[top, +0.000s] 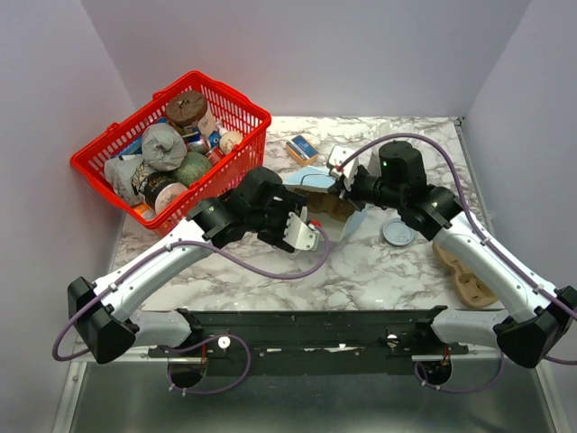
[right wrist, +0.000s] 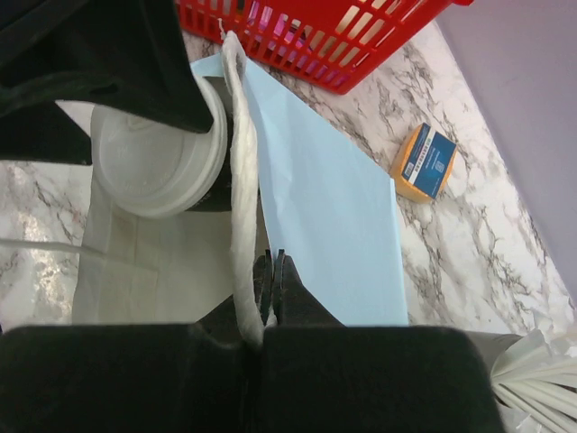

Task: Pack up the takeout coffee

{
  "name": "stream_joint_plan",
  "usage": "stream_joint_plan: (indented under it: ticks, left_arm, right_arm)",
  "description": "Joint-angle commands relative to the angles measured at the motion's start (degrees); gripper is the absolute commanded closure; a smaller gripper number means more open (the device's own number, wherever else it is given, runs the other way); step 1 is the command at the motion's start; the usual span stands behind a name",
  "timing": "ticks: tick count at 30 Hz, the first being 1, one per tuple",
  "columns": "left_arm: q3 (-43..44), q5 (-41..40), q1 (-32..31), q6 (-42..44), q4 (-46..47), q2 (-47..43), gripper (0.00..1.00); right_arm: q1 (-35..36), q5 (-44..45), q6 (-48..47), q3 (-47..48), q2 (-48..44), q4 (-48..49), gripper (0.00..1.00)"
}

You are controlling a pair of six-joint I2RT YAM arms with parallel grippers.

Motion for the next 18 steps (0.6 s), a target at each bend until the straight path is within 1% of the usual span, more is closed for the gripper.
stream_joint_plan:
  ticks: [1, 4, 9, 12, 15, 18]
  left_arm:
    - [-2.32, -0.5, -1.14, 2.0, 5.65, -2.91, 1.0]
    - [-3.02, 0.12, -1.49, 1.21, 6.16, -3.43, 1.0]
    - [-5.65, 0.47, -1.66, 2.53, 11.6, -4.66, 1.0]
    - [-5.92, 0.73, -1.66, 3.85, 12.76, -4.31, 1.0]
    - [-4.96, 2.4, -1.66, 4.29, 10.83, -3.17, 1.0]
    - [-6.44, 2.76, -1.66, 4.81, 12.14, -4.04, 1.0]
  right_arm:
    - [0.54, -2.55, 3.74, 1.25, 0.81, 7.36, 0.99]
    - [0.54, -1.93, 6.46, 2.3, 1.61, 7.97, 1.0]
    - [0.54, -8.95, 6.99, 3.79, 2.57, 5.52, 0.99]
    - [0.54, -10.55, 7.61, 4.06, 2.4, 5.07, 0.99]
    - [0.54, -9.33, 8.83, 4.23, 2.4, 5.51, 0.99]
    - [0.45, -8.09, 9.63, 3.97, 2.05, 6.04, 1.0]
